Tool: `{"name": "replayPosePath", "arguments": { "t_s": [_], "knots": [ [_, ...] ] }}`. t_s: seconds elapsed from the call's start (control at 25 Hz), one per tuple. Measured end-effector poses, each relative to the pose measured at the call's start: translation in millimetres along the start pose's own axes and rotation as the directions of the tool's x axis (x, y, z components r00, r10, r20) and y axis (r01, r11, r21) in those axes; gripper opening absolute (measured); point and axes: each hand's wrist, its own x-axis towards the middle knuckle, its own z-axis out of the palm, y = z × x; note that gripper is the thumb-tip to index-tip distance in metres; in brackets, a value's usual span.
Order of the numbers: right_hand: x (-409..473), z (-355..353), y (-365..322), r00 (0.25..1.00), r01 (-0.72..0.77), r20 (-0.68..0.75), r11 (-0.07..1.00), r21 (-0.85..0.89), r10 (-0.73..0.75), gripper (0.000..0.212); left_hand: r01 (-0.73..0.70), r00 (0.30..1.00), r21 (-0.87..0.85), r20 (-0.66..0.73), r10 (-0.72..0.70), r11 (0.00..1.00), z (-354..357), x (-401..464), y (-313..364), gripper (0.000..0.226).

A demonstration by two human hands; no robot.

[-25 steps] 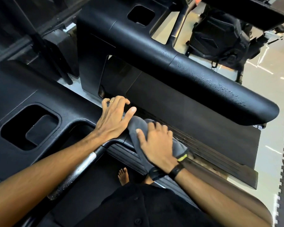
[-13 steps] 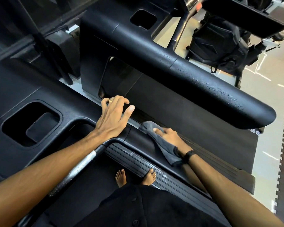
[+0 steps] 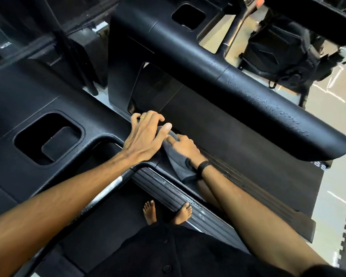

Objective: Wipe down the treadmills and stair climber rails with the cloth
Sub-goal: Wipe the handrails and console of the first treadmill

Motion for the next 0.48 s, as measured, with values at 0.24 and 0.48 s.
{"name": "replayPosePath", "arguments": {
  "t_s": [0.24,0.48],
  "knots": [
    [-32,-33,85,0.984,-0.169,0.077,0.983,0.078,0.163,0.066,0.016,1.000,-0.029,-0.001,-0.016,0.999,1,-2,-2,0.059],
    [-89,2,47,0.929,-0.075,-0.355,0.892,-0.445,-0.099,0.068,-0.008,1.000,0.004,0.027,0.007,1.000,2,3,-1,0.059]
  ]
}}
